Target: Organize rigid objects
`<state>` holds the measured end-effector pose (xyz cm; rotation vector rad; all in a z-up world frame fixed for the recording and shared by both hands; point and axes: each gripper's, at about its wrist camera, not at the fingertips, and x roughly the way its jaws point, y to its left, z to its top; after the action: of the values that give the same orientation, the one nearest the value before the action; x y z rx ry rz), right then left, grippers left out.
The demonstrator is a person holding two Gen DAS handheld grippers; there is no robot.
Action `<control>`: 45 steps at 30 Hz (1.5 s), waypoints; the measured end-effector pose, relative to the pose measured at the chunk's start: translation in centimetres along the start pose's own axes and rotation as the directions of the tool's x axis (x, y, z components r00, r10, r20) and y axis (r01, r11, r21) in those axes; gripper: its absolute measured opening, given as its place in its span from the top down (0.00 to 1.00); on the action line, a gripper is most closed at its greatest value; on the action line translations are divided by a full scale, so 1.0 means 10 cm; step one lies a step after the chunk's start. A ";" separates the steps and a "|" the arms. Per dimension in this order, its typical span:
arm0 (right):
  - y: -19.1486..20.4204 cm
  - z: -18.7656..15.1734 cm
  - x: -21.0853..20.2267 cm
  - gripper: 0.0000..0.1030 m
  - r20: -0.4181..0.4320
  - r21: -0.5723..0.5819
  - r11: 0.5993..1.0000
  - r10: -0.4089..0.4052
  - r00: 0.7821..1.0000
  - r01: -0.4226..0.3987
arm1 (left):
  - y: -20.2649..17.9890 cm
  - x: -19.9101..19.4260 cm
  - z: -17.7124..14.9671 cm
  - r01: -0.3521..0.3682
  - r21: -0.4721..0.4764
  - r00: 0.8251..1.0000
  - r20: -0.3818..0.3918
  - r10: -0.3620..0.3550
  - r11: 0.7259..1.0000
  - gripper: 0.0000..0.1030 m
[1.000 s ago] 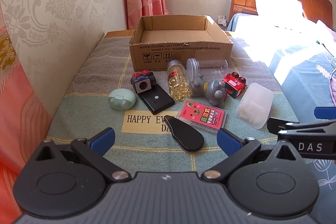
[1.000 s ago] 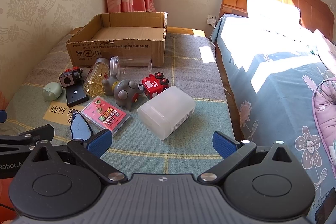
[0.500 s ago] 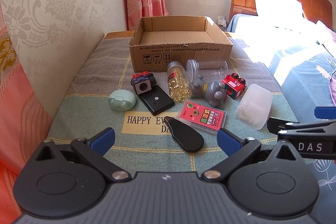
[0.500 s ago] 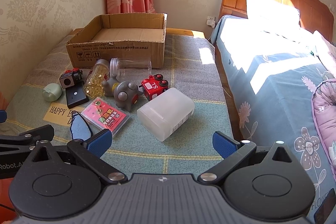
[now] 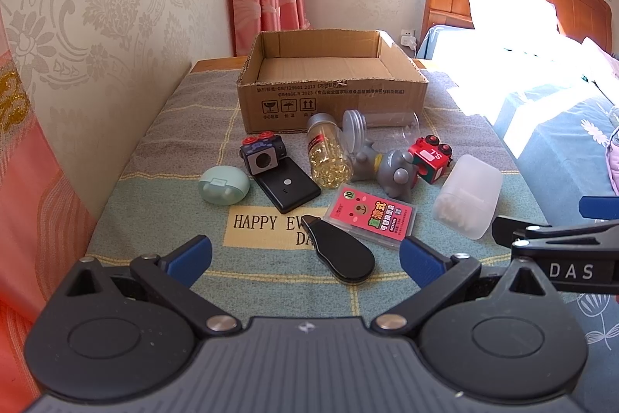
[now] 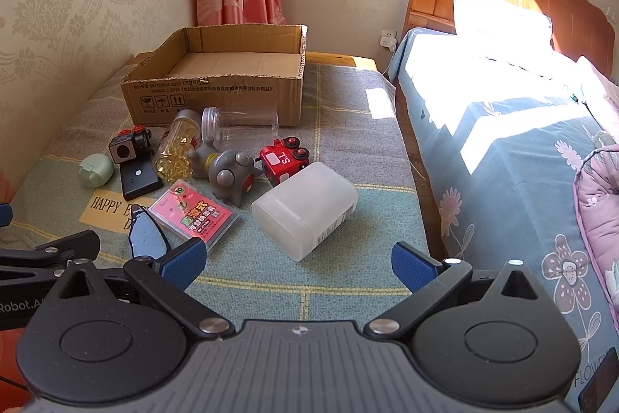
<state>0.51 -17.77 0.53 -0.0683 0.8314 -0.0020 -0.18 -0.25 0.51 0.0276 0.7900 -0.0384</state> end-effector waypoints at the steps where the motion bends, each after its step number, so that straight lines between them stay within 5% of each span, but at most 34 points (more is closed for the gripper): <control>1: 0.00 0.00 0.00 0.00 0.001 0.000 1.000 0.000 1.000 0.000 | 0.00 0.00 0.00 0.000 0.002 1.000 0.001 0.000 1.000 0.01; 14: 0.01 0.01 -0.01 0.00 0.012 -0.004 1.000 0.000 1.000 0.000 | 0.01 0.00 0.01 0.021 0.021 1.000 0.020 -0.021 1.000 0.01; 28: -0.06 0.06 -0.01 0.00 0.077 -0.035 0.998 0.053 0.996 -0.050 | 0.07 0.06 0.10 0.148 0.115 0.985 0.073 -0.157 0.982 0.00; 35: -0.15 -0.02 0.16 0.00 0.082 -0.090 0.991 0.101 0.991 -0.094 | 0.10 0.45 -0.07 0.204 0.142 0.979 -0.037 -0.201 0.969 0.00; 45: -0.26 -0.28 0.62 0.00 -0.038 -0.132 0.986 0.095 0.995 -0.100 | 0.12 0.97 -0.29 0.253 0.144 0.957 -0.183 -0.225 0.957 0.01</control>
<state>2.70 -20.74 -5.82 -0.1546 0.8653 0.1456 4.62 0.80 -8.39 0.0935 0.9509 -0.3367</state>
